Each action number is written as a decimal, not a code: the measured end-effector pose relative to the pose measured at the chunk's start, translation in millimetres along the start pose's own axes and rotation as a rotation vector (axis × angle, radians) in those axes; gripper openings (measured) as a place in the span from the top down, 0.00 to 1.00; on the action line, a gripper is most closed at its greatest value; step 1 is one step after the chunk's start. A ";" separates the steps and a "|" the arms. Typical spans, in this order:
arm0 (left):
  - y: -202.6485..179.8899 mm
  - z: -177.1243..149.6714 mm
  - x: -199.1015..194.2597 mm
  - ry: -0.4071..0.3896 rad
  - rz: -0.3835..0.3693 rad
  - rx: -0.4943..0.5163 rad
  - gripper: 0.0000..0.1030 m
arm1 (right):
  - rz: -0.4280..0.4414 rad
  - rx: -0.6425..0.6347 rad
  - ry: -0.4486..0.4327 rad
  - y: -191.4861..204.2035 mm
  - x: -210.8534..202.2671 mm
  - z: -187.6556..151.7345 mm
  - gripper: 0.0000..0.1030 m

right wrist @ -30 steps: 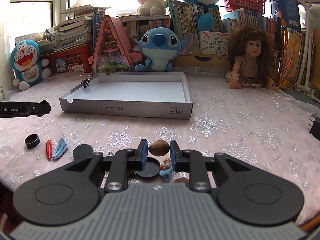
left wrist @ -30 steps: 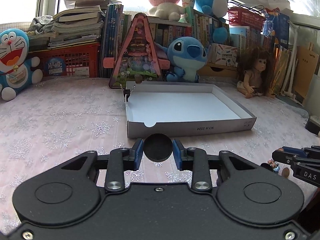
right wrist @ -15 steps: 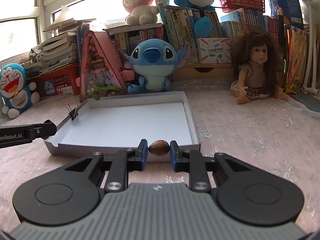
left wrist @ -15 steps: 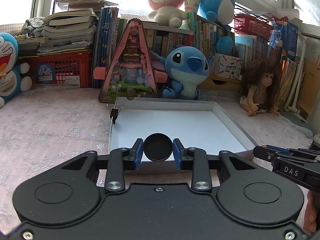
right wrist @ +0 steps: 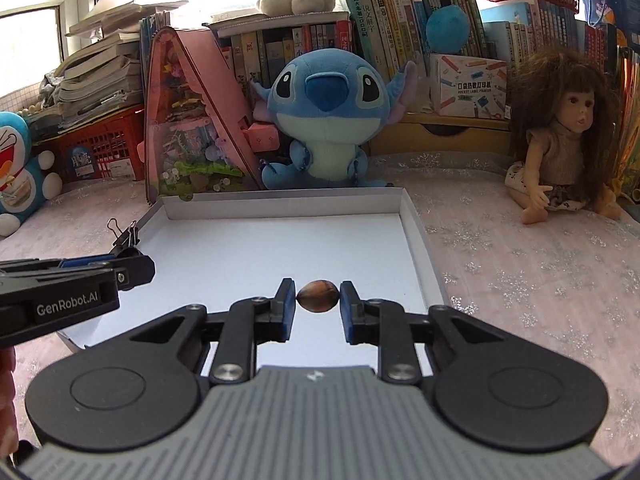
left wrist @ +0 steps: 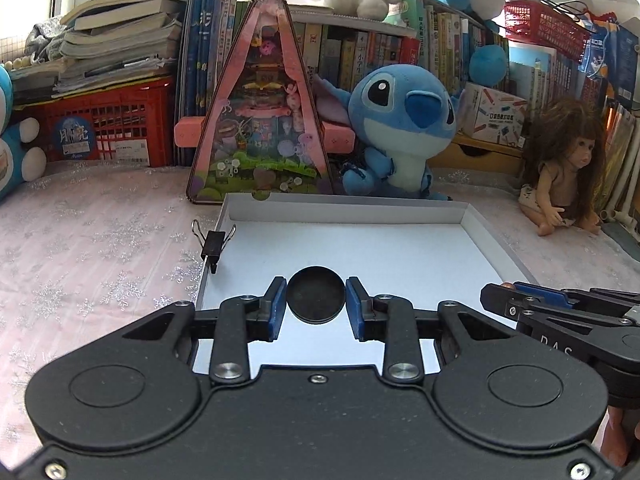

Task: Organize rigid objects
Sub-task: 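Carry the black lid in the left tool while the right tool carries the hazelnut over the white tray, then open the left tool to drop the lid while the right tool releases the hazelnut into the tray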

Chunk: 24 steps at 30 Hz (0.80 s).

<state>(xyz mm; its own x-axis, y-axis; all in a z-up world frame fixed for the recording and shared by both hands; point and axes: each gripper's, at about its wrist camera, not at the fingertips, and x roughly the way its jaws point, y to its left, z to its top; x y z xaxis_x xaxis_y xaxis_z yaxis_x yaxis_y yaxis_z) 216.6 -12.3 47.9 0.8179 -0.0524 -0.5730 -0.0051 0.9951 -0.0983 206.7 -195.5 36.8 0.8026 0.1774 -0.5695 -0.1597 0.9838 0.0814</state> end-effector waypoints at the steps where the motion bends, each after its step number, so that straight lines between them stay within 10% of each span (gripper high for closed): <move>1: -0.4 -0.6 3.5 0.005 0.004 0.004 0.71 | -0.003 0.001 0.004 0.7 2.9 0.2 0.72; 24: 3.8 -17.0 38.0 0.091 0.049 0.018 0.71 | -0.052 0.008 0.128 -1.5 40.4 -10.1 0.72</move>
<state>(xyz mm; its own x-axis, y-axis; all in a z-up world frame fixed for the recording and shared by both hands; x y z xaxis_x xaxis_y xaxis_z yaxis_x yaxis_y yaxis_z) 237.9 -12.0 11.9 0.7615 -0.0102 -0.6481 -0.0328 0.9980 -0.0542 233.5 -190.1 5.4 0.7295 0.1218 -0.6730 -0.1146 0.9919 0.0552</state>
